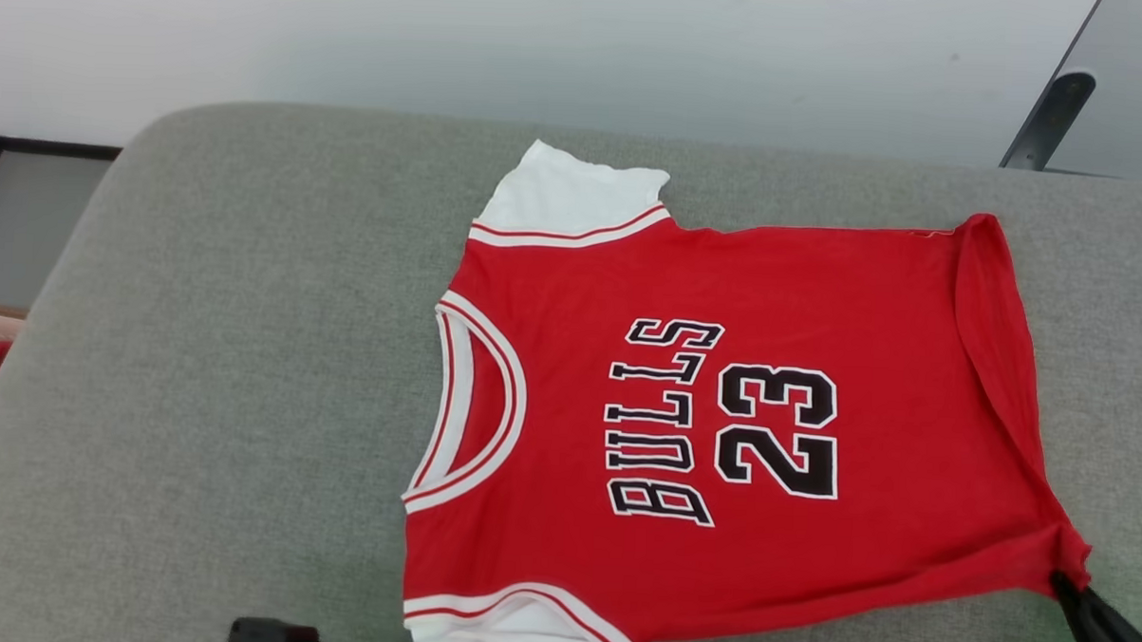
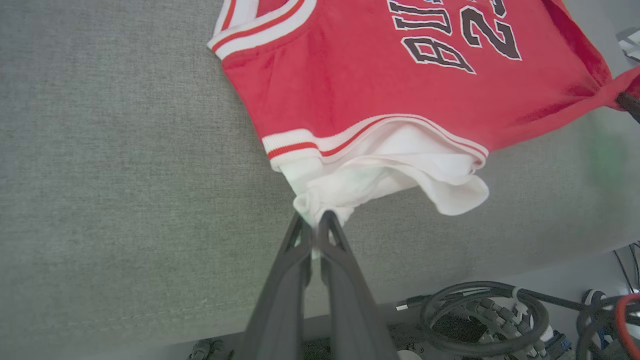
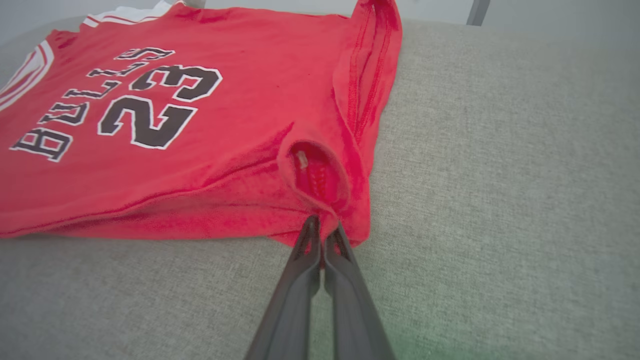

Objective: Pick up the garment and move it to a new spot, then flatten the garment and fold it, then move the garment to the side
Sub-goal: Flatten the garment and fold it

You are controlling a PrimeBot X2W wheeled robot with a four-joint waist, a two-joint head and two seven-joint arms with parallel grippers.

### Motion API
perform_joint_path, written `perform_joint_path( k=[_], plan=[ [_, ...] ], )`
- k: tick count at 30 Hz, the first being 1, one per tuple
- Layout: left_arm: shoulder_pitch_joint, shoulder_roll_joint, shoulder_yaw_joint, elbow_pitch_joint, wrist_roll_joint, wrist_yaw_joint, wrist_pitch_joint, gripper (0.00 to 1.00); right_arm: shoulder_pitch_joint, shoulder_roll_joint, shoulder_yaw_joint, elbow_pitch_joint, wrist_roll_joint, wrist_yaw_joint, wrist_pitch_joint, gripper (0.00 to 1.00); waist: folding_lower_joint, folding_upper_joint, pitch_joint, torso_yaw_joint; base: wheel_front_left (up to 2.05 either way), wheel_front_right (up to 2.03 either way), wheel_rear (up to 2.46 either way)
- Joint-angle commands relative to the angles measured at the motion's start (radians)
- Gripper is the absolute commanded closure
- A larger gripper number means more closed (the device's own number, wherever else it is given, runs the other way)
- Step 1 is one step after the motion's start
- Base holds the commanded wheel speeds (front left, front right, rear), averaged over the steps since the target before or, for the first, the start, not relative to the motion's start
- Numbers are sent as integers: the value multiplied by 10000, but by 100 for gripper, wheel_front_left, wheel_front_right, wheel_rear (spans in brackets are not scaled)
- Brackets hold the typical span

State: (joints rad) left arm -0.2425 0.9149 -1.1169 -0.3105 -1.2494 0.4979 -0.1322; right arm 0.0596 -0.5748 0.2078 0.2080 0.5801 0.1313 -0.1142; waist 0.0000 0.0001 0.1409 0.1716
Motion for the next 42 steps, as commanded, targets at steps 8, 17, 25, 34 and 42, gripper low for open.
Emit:
perform_joint_path(
  k=[8, 17, 25, 34, 42],
  plan=[
    [-853, 1179, 486, -686, 464, 461, 420, 100, 627, 624, -1300, -1776, -637, -10, 740, 100, 0, -1, 446, -182, 0, 0, 0],
    [-3644, 1739, 859, -354, 1594, -344, 2335, 100, -875, 855, -1740, -2645, -955, -10, 2454, 100, 0, -1, 955, -395, 0, 0, 0],
    [-6178, 395, 625, 1908, 2382, -2375, 3849, 100, -2677, 928, -1825, -1975, -1332, -11, 3921, 100, 0, -1, 1543, -403, 0, 0, 0],
    [-7505, -1380, 221, 5063, 1963, -4322, 4862, 100, -4029, 954, -1332, -1023, -1236, -11, 5002, 100, 0, -1, 2080, -443, 0, 0, 0],
    [-7962, -2165, -87, 6922, 1683, -5067, 5639, 100, -4545, 1000, -1070, -901, -763, -11, 6354, 100, 0, -1, 2234, -471, 0, 0, 0]
  ],
)
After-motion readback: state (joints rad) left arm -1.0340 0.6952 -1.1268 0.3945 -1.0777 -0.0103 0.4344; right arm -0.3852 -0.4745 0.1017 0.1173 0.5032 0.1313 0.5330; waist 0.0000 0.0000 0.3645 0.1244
